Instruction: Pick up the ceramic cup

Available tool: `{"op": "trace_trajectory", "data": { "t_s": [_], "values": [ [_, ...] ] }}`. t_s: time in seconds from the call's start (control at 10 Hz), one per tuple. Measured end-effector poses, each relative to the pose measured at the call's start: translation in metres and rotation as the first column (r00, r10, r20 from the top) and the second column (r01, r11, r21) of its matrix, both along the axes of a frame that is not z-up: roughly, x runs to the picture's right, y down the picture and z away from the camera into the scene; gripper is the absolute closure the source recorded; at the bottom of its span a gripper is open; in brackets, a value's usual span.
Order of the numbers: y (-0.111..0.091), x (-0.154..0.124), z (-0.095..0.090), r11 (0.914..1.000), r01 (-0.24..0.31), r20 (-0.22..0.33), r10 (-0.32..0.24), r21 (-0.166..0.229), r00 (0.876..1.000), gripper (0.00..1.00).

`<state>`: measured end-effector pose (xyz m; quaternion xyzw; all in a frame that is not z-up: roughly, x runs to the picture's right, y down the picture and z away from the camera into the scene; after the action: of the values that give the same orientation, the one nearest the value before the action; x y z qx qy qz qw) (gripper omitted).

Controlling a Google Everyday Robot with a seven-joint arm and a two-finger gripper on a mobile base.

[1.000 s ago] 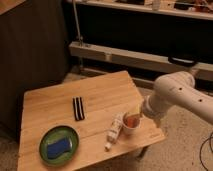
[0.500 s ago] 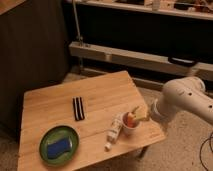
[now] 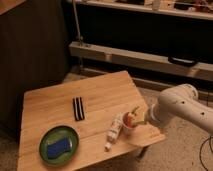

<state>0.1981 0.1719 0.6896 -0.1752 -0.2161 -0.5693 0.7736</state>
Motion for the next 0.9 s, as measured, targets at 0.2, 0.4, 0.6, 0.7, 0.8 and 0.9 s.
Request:
{"op": "trace_trajectory", "data": {
  "t_s": [0.2, 0.4, 0.6, 0.7, 0.8, 0.9],
  "values": [
    [-0.006, 0.004, 0.01, 0.9996, -0.005, -0.032, 0.006, 0.029, 0.999, 0.2],
    [-0.009, 0.01, 0.018, 0.9983, -0.026, -0.038, 0.028, 0.052, 0.999, 0.2],
    [-0.011, 0.015, 0.022, 0.9974, -0.032, -0.047, 0.035, 0.064, 0.998, 0.2],
    [-0.01, 0.016, 0.024, 0.9976, -0.03, -0.048, 0.033, 0.063, 0.998, 0.2],
    [-0.008, 0.016, 0.027, 0.9979, -0.028, -0.05, 0.031, 0.059, 0.998, 0.2],
    [-0.005, 0.016, 0.031, 0.9983, -0.025, -0.053, 0.027, 0.052, 0.998, 0.2]
  ]
}}
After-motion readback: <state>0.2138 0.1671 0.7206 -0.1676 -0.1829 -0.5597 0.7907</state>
